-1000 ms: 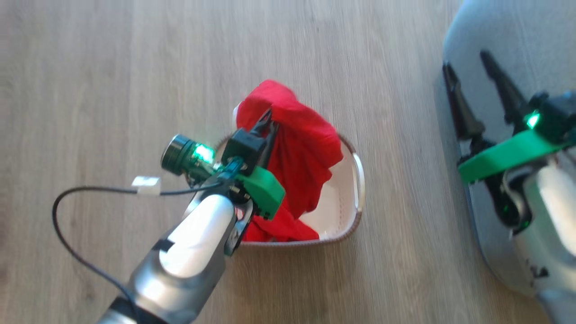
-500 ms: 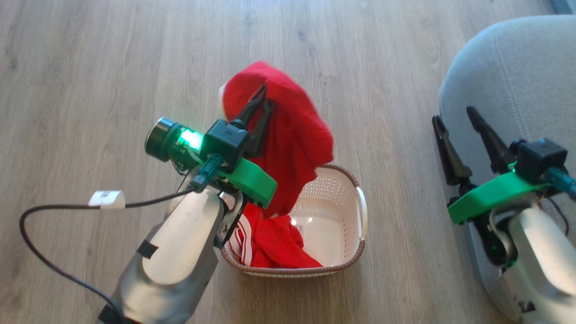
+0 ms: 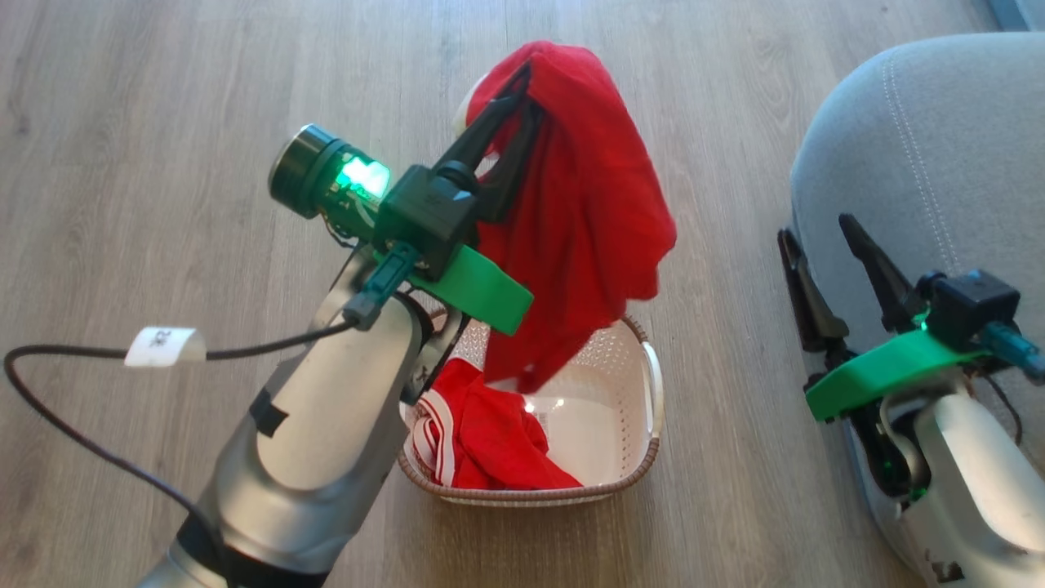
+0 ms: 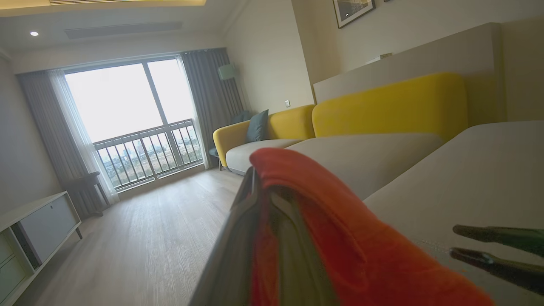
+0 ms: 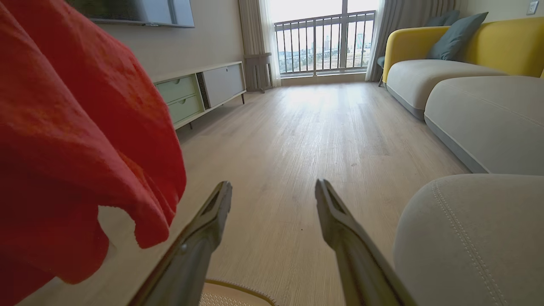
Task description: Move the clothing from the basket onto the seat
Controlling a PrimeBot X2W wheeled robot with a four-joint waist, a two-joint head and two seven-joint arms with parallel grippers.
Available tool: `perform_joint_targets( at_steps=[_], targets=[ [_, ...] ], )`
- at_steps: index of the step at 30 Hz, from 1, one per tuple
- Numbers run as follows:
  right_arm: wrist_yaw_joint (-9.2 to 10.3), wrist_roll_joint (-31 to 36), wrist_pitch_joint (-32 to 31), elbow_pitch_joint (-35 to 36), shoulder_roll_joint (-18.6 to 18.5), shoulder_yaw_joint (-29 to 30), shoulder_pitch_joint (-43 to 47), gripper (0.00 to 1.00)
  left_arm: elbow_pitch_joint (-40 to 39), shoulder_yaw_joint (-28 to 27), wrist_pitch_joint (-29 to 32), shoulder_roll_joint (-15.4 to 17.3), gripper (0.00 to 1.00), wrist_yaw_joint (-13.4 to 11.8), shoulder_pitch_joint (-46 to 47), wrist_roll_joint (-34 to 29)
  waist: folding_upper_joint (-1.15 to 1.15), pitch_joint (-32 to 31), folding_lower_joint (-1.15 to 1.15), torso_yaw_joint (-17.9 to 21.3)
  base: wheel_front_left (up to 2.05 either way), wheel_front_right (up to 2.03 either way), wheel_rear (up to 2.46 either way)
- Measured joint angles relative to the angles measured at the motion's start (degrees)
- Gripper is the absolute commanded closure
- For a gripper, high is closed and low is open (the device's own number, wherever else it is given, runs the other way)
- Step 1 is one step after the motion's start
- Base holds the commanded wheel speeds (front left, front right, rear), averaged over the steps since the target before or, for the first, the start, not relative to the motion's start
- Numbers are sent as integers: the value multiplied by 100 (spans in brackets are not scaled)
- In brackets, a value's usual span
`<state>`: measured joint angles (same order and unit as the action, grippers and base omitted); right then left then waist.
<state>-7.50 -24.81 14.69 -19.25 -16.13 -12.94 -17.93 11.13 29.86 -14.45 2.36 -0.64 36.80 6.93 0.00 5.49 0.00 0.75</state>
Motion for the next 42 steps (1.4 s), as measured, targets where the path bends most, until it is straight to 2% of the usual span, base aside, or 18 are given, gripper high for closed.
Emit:
perform_joint_targets(
  at_steps=[6,9,11,14,17,26,30,31,32,33,38,42],
  targets=[
    [0,-253,0,1408,-45,-322,-55,0,-10,194,0,-4,100,-58,1,79,0,65,0,55,0,0,0],
    [0,-298,0,2053,-194,-788,-158,0,18,207,0,-2,100,-111,4,115,0,92,0,70,0,0,0],
    [0,-298,1,2210,-309,-1141,-275,0,37,233,0,-2,100,-113,14,116,0,103,0,71,0,0,0],
    [0,-326,1,2120,-428,-1680,-424,0,73,300,0,-2,100,-114,21,138,0,110,0,64,0,0,0],
    [0,-325,1,1659,-405,-2018,-608,0,87,386,0,-2,100,-158,52,204,0,100,0,38,0,0,0],
    [0,-70,1,495,138,-2089,-1255,0,90,867,0,2,100,-213,102,481,0,139,0,-216,0,0,0],
    [0,-113,1,-163,266,-2162,-1388,0,99,1111,0,2,100,-257,159,619,0,108,0,-387,0,0,0],
    [0,-121,0,-313,300,-2201,-1410,19,98,1149,0,1,100,-258,160,639,0,96,0,-431,0,0,0],
    [0,-181,0,-409,343,-2207,-1421,70,98,1190,0,2,100,-259,160,667,0,84,0,-472,0,0,0],
    [0,-227,0,-448,382,-2201,-1425,100,100,1232,0,4,100,-263,160,678,0,75,0,-512,0,0,0],
    [0,-325,0,-459,480,-2180,-1435,100,108,1292,0,4,100,-310,160,690,0,77,0,-607,0,0,0],
    [0,-342,0,-307,472,-1884,-1422,100,138,1298,0,3,100,-314,160,728,0,114,0,-576,0,0,0]
  ],
)
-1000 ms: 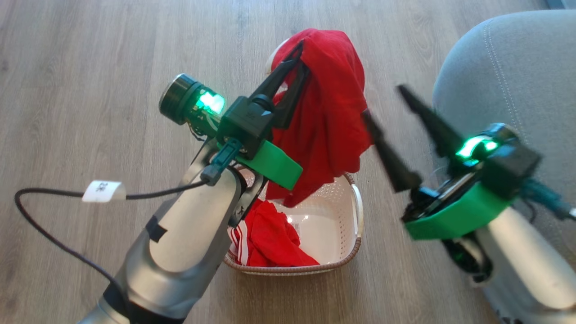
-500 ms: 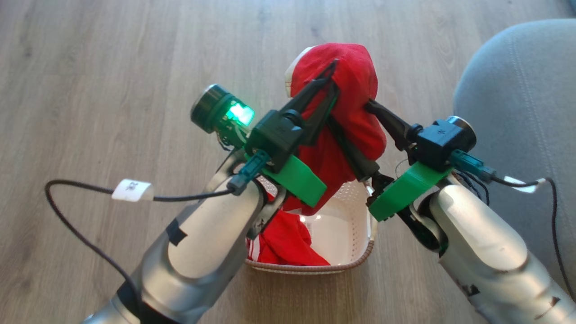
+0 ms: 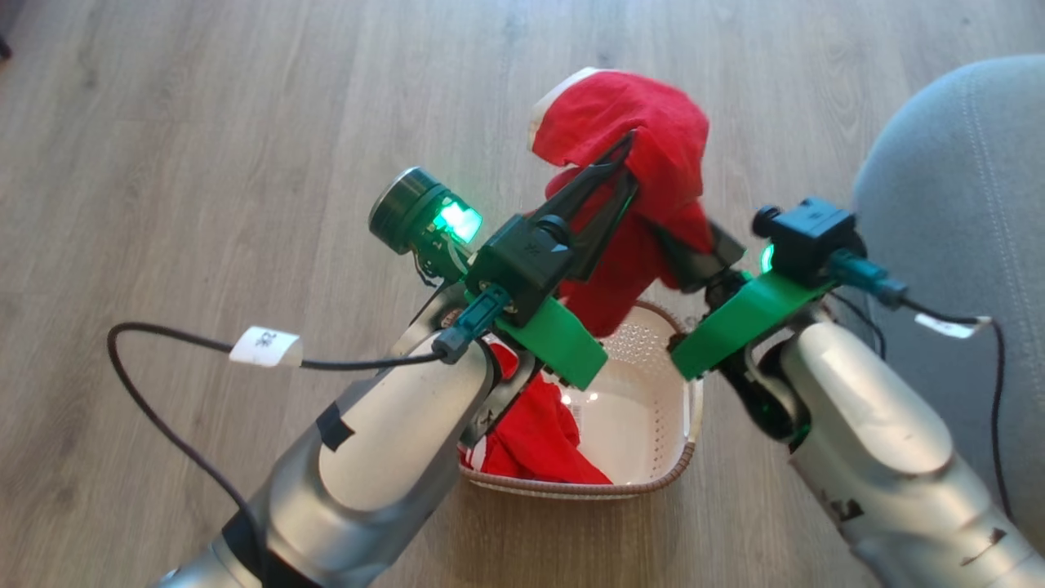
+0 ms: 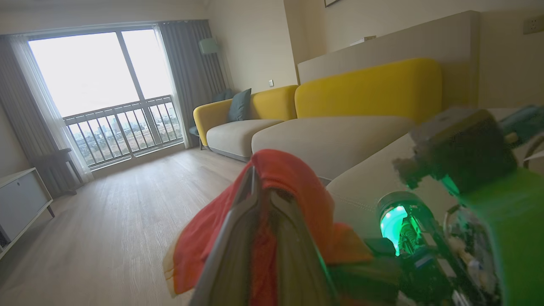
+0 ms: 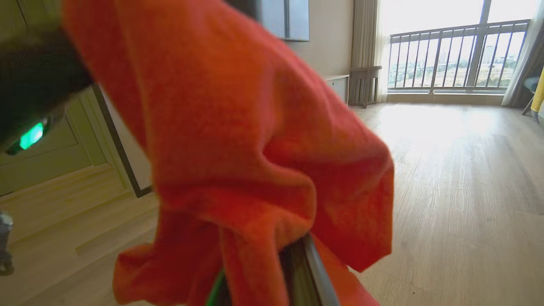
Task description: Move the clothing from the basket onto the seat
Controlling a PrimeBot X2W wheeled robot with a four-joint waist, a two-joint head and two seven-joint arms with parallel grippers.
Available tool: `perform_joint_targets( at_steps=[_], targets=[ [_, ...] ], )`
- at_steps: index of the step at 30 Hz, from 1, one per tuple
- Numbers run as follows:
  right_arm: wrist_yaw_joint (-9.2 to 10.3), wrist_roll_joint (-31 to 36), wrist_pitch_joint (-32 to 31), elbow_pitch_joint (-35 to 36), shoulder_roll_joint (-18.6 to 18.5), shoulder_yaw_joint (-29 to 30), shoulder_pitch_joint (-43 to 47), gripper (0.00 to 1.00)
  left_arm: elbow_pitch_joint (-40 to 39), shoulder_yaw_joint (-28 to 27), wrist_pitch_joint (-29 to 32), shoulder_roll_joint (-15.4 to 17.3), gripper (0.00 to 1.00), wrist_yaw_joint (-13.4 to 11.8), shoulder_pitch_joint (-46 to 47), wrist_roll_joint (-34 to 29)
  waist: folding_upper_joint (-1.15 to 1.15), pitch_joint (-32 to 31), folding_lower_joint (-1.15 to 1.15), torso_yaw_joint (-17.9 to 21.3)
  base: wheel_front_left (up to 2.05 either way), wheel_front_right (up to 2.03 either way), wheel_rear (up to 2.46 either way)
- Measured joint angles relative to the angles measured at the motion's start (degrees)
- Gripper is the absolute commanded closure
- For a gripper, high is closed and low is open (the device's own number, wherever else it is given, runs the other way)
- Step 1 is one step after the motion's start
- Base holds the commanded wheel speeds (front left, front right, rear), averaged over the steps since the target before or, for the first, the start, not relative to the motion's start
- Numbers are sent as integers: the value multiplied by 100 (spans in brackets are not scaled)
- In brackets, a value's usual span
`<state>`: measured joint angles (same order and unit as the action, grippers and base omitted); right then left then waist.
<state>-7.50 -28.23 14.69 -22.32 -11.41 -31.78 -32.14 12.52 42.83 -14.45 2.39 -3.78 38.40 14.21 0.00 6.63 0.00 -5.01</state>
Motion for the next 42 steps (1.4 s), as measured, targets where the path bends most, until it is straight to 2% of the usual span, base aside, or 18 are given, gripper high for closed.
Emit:
perform_joint_targets(
  at_steps=[1,2,3,4,5,15,23,36,42],
  targets=[
    [0,1,0,69,-4,73,7,100,23,0,0,-1,100,-1,0,0,0,10,0,25,0,0,0],
    [0,0,0,137,-7,155,16,100,48,-4,0,0,95,-1,0,2,0,19,0,55,0,0,0],
    [0,0,0,202,-9,249,29,100,75,-9,0,0,61,0,-1,19,0,28,0,88,0,0,0],
    [0,1,0,279,-18,354,55,100,126,-10,-2,-3,10,7,-1,58,0,36,0,126,0,0,0],
    [0,2,0,359,-31,463,101,100,205,-9,-8,-4,0,9,-4,101,0,43,0,165,0,0,0],
    [0,35,0,820,-221,1429,620,100,922,-214,-26,1,0,312,-307,153,0,118,0,714,0,0,0],
    [0,-59,0,1146,-201,2013,1067,100,1151,-431,-26,1,0,519,-483,250,0,103,0,1509,0,0,0],
    [0,2,0,1372,-66,2131,1522,100,1299,-583,-26,0,0,614,-547,244,0,86,0,3018,0,0,0],
    [0,77,0,1447,-111,2294,1672,100,1299,-565,-26,-3,0,664,-554,104,0,226,0,3502,0,0,0]
  ],
)
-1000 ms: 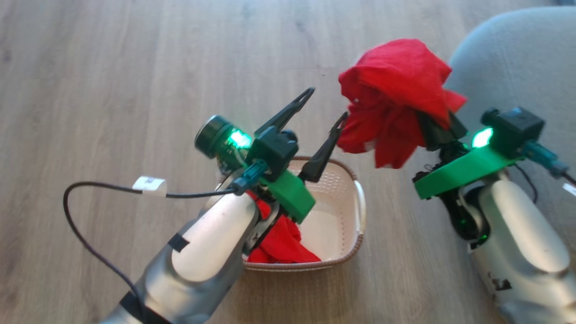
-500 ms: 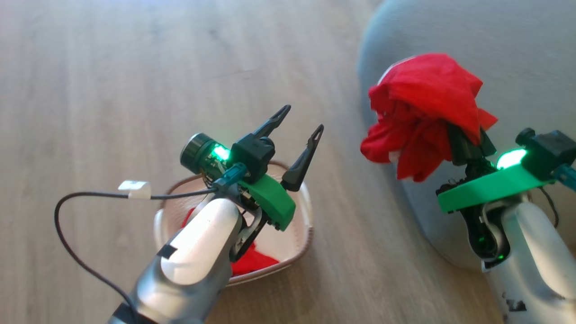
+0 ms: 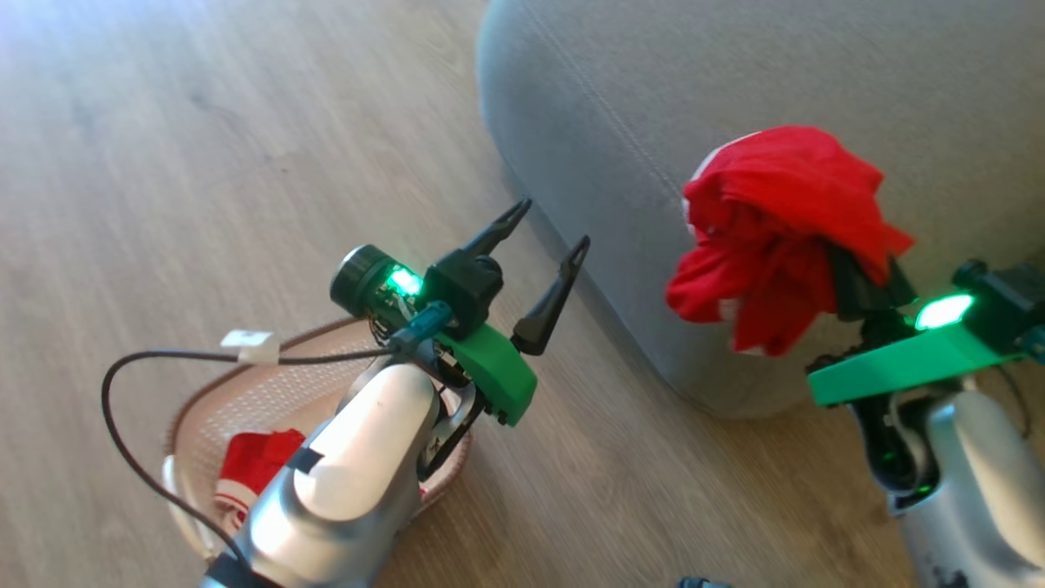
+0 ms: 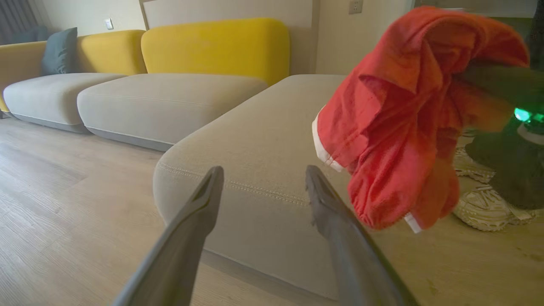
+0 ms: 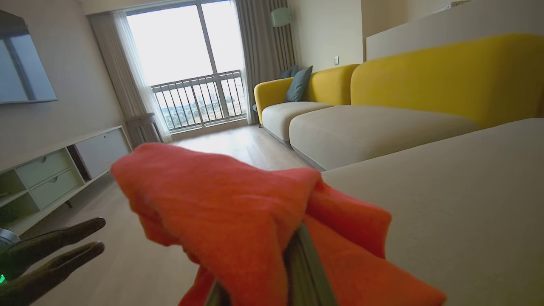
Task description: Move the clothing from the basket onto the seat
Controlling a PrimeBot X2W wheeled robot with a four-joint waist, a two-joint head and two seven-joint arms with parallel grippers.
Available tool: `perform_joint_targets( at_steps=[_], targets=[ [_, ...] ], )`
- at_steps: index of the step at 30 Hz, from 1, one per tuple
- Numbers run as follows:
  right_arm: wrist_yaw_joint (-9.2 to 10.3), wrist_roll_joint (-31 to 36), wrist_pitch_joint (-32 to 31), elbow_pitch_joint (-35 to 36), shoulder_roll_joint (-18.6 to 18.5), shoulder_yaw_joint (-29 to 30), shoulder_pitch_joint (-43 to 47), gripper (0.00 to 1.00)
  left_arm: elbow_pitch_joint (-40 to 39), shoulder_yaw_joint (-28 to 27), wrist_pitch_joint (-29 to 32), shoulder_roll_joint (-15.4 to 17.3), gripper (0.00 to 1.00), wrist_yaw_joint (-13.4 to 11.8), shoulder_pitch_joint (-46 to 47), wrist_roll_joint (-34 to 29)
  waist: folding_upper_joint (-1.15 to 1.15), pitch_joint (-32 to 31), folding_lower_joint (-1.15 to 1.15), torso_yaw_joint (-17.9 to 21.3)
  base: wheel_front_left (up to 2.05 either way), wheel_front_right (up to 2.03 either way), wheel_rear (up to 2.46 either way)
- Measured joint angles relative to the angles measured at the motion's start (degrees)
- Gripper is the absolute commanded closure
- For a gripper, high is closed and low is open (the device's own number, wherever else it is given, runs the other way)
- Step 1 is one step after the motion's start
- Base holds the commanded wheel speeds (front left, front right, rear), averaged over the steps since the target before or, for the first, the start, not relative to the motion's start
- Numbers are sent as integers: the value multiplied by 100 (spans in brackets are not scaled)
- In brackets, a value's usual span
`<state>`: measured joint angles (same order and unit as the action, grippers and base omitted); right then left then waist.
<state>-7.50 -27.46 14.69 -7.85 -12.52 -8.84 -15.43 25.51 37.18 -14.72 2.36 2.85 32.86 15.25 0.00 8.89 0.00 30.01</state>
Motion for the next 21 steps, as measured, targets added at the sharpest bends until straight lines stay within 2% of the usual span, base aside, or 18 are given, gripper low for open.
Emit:
perform_joint_targets(
  at_steps=[5,12,21],
  targets=[
    [0,372,0,-107,-405,290,-274,100,-7,88,0,9,0,2,5,-122,0,360,0,111,0,0,0],
    [0,479,0,-512,-968,646,-1424,100,87,310,0,16,0,-2,372,-311,0,1063,-1,142,0,0,0],
    [0,483,0,-905,-1290,564,-2532,100,218,294,0,59,0,-87,831,-637,0,2003,-2,132,0,0,0]
  ],
)
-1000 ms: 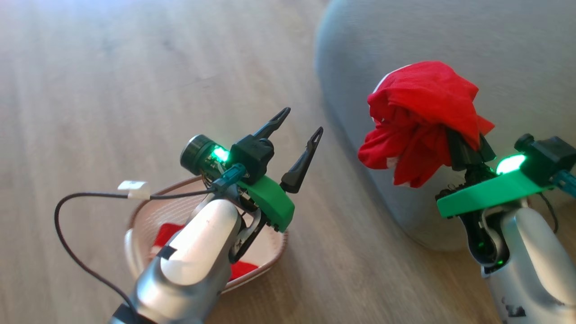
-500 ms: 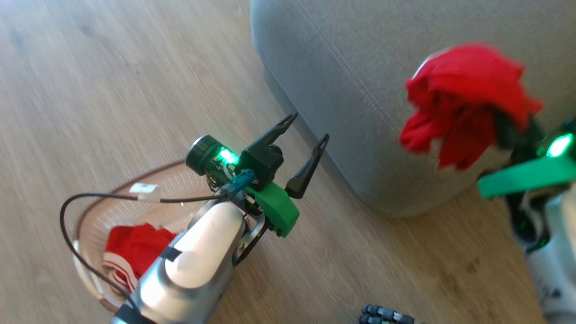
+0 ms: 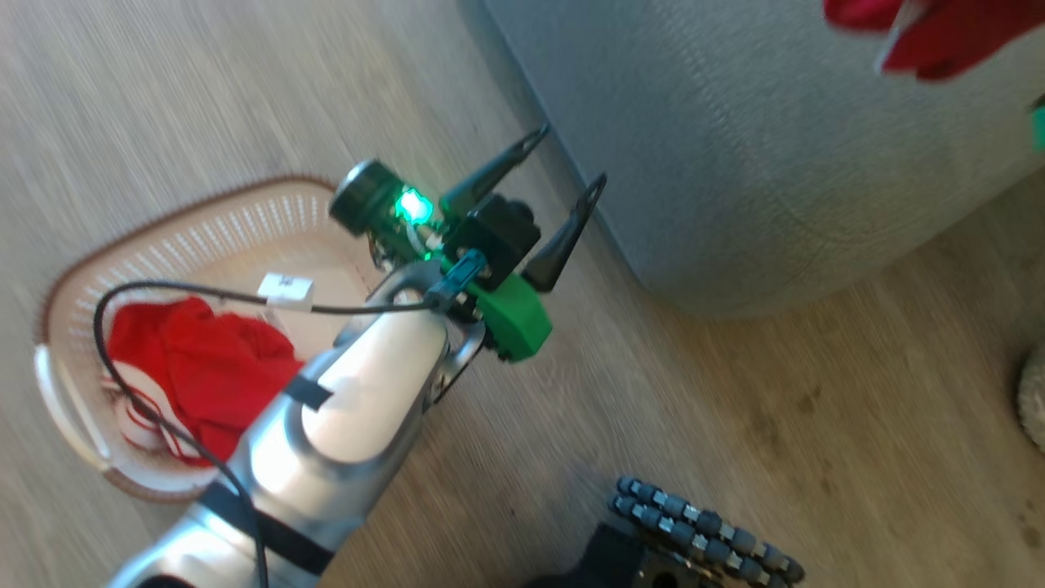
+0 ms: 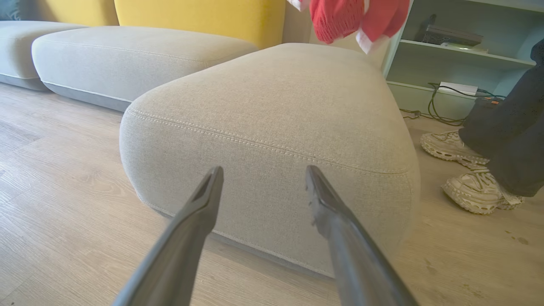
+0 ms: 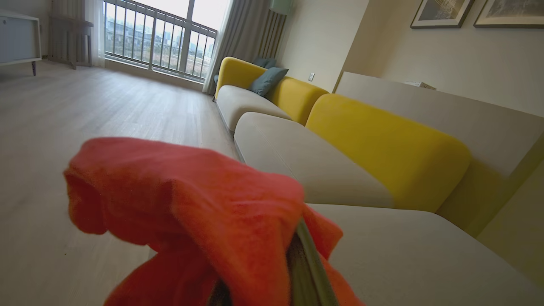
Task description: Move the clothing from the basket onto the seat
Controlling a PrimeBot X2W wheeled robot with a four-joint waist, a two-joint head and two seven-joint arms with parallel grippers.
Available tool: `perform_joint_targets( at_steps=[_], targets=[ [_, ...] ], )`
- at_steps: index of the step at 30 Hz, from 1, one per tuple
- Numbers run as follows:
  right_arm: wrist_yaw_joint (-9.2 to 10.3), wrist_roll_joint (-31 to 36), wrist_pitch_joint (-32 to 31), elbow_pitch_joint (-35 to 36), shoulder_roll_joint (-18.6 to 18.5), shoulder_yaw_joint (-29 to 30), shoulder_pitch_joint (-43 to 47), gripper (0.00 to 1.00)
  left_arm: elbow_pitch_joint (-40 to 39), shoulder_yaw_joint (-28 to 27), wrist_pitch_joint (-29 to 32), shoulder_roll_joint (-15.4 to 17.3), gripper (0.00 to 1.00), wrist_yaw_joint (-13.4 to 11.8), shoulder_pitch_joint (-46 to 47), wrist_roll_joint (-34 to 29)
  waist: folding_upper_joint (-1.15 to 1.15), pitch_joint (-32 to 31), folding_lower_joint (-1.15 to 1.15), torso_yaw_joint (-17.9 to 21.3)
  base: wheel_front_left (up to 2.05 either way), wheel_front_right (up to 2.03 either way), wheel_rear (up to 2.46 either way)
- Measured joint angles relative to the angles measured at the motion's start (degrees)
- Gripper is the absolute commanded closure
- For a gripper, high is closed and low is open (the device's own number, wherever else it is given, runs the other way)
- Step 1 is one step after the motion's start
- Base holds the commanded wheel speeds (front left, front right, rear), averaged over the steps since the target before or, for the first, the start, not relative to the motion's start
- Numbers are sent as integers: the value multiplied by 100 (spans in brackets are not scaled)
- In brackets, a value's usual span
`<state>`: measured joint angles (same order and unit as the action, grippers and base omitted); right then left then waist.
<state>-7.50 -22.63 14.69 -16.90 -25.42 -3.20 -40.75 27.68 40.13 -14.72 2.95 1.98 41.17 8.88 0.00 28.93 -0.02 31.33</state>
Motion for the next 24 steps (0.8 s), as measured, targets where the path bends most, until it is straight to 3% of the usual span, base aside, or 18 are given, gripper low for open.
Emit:
perform_joint_targets(
  at_steps=[13,19,24],
  targets=[
    [-1,152,0,-1822,-717,984,-1492,100,-132,297,-1,30,0,-8,829,-443,0,1354,0,-226,0,0,0],
    [-1,291,0,-3098,-1243,1951,-2179,100,-455,717,-5,32,0,-69,1193,-431,0,1684,1,-622,0,0,0],
    [-1,303,1,-3549,-1434,2358,-2615,100,-563,1011,-5,37,0,-214,1310,-357,0,1873,1,-1017,0,0,0]
  ],
)
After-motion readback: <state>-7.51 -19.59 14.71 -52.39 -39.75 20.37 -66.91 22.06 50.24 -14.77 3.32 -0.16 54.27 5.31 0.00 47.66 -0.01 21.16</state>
